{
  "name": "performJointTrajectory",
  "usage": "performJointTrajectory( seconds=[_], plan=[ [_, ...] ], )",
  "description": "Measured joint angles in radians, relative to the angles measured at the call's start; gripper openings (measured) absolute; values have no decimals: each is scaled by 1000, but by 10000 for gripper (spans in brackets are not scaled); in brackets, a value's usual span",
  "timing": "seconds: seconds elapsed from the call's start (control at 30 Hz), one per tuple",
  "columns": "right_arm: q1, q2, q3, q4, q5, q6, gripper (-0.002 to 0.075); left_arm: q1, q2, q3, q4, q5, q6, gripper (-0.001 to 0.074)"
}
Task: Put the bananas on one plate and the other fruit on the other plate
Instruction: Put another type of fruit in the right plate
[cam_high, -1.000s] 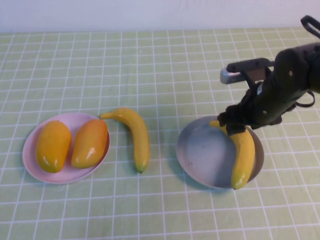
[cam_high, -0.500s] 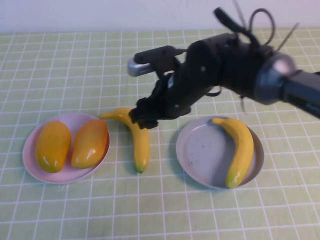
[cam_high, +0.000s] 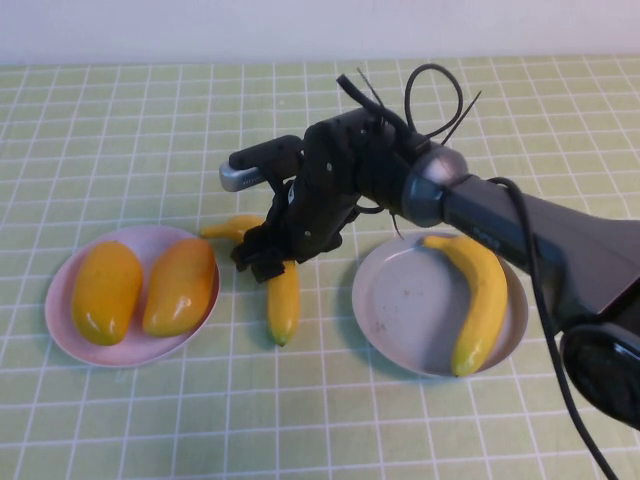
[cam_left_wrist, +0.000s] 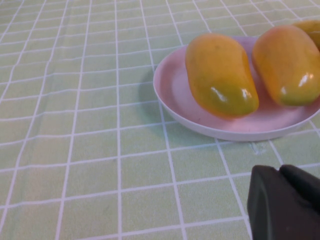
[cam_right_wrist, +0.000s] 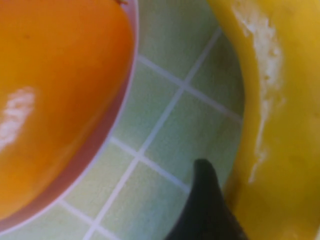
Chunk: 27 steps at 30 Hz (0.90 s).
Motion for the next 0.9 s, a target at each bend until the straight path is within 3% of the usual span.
performJointTrajectory(
  seconds=[0.2, 0.33, 0.63, 0.8, 0.9],
  plan=[
    [0, 29, -18, -9, 10, -1, 416, 0, 0, 0, 0, 0, 0, -4],
    [0, 29, -18, -9, 8, -1, 309, 0, 0, 0, 0, 0, 0, -4],
    [-3, -118, -11, -48, 123, 42, 309, 0, 0, 0, 0, 0, 0, -4],
    [-44, -289, 116, -112, 159, 137, 309, 0, 0, 0, 0, 0, 0, -4],
    [-84, -405, 294, -129, 104, 202, 309, 0, 0, 0, 0, 0, 0, -4]
  ],
)
